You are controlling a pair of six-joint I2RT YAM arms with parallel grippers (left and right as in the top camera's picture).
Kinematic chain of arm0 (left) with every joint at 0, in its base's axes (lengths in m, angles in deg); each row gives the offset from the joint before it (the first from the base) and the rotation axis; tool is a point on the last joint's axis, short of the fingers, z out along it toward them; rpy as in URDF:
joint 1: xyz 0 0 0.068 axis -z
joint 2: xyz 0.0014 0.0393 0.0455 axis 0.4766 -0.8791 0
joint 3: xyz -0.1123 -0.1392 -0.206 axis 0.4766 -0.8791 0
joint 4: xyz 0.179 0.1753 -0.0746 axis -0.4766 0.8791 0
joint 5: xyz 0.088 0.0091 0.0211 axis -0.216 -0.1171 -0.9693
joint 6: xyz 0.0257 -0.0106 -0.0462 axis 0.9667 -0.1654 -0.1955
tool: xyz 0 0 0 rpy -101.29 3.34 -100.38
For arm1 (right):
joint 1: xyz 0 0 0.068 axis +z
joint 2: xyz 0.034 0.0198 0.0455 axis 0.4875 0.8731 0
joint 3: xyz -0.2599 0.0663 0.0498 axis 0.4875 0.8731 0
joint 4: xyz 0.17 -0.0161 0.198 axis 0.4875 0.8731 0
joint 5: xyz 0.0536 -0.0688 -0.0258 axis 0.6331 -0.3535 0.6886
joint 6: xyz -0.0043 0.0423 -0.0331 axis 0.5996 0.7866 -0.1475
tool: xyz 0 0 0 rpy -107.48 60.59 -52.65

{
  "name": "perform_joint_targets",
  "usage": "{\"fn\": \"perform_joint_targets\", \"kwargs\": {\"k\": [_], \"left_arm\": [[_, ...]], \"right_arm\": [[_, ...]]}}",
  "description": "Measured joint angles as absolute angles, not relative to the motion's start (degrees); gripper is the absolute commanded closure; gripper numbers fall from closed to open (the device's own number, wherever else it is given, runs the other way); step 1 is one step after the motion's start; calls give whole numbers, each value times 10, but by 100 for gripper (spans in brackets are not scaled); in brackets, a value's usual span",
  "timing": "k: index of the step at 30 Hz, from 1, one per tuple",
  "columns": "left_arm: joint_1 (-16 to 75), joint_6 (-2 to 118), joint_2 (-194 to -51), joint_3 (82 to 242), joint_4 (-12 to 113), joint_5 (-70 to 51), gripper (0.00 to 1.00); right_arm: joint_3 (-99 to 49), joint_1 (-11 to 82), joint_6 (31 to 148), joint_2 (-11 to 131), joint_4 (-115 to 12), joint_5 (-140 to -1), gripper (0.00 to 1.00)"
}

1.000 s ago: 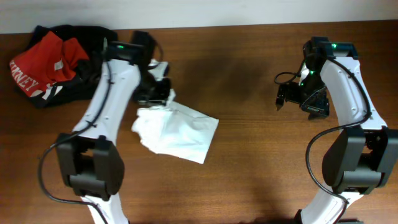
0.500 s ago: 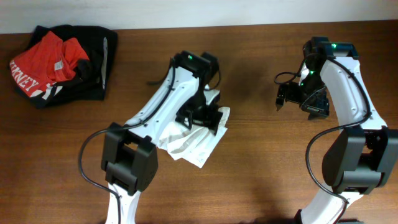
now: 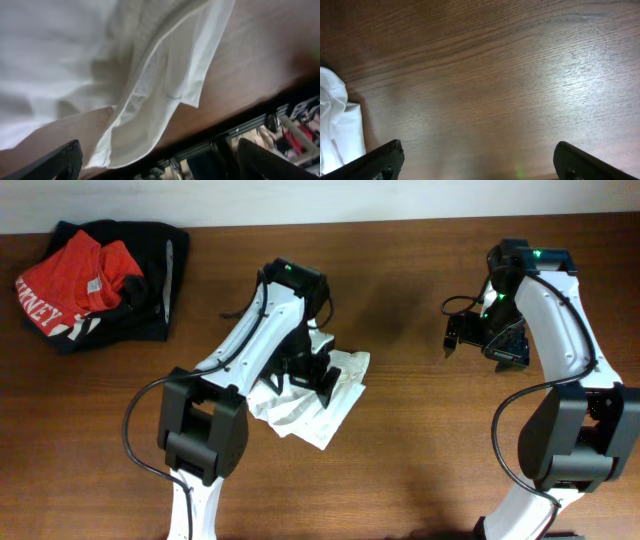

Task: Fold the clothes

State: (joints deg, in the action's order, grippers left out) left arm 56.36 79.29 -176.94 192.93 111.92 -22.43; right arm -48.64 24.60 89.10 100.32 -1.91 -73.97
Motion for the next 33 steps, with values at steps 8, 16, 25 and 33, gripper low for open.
{"fn": "perform_joint_targets", "kwargs": {"k": [8,16,25,33], "left_arm": [[584,819,-1771,1874,1099,-179,39],[603,820,-1771,1867,1044,-213,44],[605,822,-1772,1808,1063,-216,99],[649,822,-1772,1813,1046,-194,84]], "right_arm": [[-486,246,891,1003,-19,-740,1],[-486,246,891,1003,-19,-740,1],[-486,246,891,1003,-14,-740,1],[-486,246,891,1003,-5,-739,1]]}}
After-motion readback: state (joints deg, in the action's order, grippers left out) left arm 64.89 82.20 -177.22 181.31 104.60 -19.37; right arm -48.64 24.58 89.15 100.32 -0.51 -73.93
